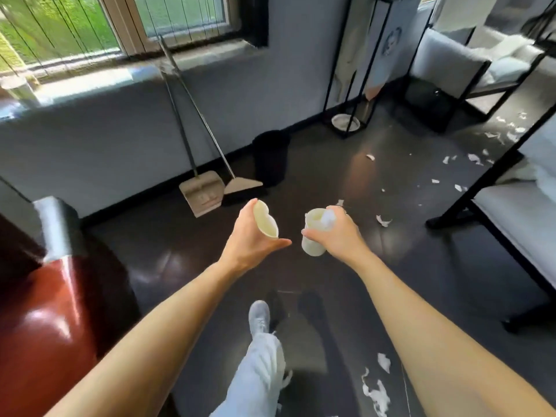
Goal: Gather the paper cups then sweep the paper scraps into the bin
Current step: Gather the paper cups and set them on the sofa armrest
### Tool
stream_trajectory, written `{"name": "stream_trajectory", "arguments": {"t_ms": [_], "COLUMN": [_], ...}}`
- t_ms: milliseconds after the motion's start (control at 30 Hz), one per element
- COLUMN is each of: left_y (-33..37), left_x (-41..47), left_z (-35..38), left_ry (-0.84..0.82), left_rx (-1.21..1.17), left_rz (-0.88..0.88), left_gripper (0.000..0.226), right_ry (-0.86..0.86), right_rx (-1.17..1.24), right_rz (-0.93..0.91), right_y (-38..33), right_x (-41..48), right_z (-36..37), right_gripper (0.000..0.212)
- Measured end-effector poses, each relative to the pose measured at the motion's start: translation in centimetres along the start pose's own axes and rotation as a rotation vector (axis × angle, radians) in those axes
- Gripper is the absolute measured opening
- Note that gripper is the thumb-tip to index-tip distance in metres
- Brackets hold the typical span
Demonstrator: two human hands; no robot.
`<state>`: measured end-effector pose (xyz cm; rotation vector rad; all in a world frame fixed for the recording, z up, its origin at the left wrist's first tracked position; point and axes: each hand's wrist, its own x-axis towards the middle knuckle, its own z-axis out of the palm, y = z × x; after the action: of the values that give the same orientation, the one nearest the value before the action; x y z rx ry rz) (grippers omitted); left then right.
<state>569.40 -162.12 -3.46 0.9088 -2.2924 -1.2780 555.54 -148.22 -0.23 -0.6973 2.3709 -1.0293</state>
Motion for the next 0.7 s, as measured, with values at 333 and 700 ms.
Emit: {"name": "stream_trajectory", "arguments": {"t_ms": [333, 700], "left_y": [-1.9, -9.7], "left_x": [31.9, 63.3], "left_z": [-4.2, 1.0], "left_ry": [0.06, 0.105], "left_rx": [-0.022, 0.044], "left_rz": [-0.037, -0.25], "left_gripper": [0.111, 0.123], "right_ry": [-0.057, -0.093], "right_rx": [0.075, -0.047], "right_rz": [-0.02, 0.048], "right_y": [-11.0, -11.3], "right_x": [32.2, 67.8], "right_z": [1.2, 3.4], "right_gripper": [0.045, 0.074]}}
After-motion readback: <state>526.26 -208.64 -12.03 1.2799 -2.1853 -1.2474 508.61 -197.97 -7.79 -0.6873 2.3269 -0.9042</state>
